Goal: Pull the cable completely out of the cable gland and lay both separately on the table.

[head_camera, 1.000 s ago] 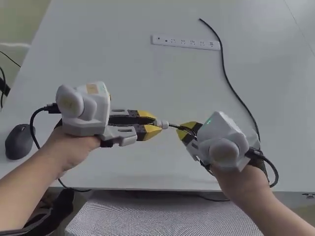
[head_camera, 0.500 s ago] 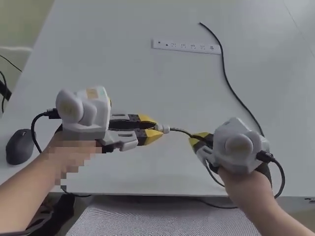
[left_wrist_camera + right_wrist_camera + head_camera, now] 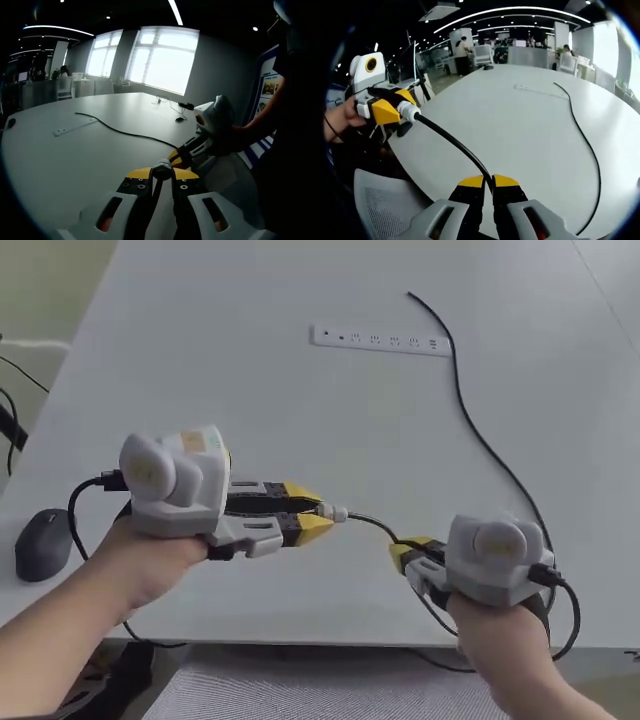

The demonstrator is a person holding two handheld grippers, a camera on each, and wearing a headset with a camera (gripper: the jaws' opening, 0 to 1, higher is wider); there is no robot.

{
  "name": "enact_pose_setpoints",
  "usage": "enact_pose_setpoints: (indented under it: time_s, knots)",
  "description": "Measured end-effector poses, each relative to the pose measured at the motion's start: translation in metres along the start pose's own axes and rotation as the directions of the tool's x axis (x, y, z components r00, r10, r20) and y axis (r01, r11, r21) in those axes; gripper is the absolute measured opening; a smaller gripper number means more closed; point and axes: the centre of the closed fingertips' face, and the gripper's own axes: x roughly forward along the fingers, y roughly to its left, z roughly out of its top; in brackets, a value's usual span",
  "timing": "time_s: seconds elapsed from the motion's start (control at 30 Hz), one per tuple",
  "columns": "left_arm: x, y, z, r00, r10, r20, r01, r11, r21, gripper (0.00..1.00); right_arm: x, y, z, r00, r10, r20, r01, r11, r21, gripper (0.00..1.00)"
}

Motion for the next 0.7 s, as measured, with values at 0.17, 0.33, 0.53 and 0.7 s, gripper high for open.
enact_pose_setpoints:
  time_s: [0.17, 0.33, 0.53, 0.7]
  knots:
    - [-0.001, 0.001, 0.001, 1.0000, 0.002, 0.005, -0.002, 1.000, -0.003, 0.15, -0.002, 0.000, 0.001, 1.0000, 0.003, 0.007, -0.003, 1.000, -0.003, 0.01]
    - [-0.001, 0.001, 0.002, 0.9999, 0.007, 0.011, -0.007, 1.000, -0.003, 0.15, -0.003, 0.000, 0.002, 0.9999, 0.003, 0.014, -0.003, 1.000, -0.001, 0.01]
    - [-0.004, 0.002, 0.005, 0.9996, 0.015, 0.025, -0.015, 1.000, -0.007, 0.15, -0.008, 0.000, 0.010, 0.9995, 0.000, 0.031, 0.001, 0.999, -0.036, 0.02]
    - [-0.004, 0.003, 0.006, 0.9994, 0.021, 0.027, -0.021, 1.000, -0.011, 0.15, -0.012, 0.004, 0.019, 0.9987, 0.013, 0.050, -0.010, 0.998, -0.056, 0.04]
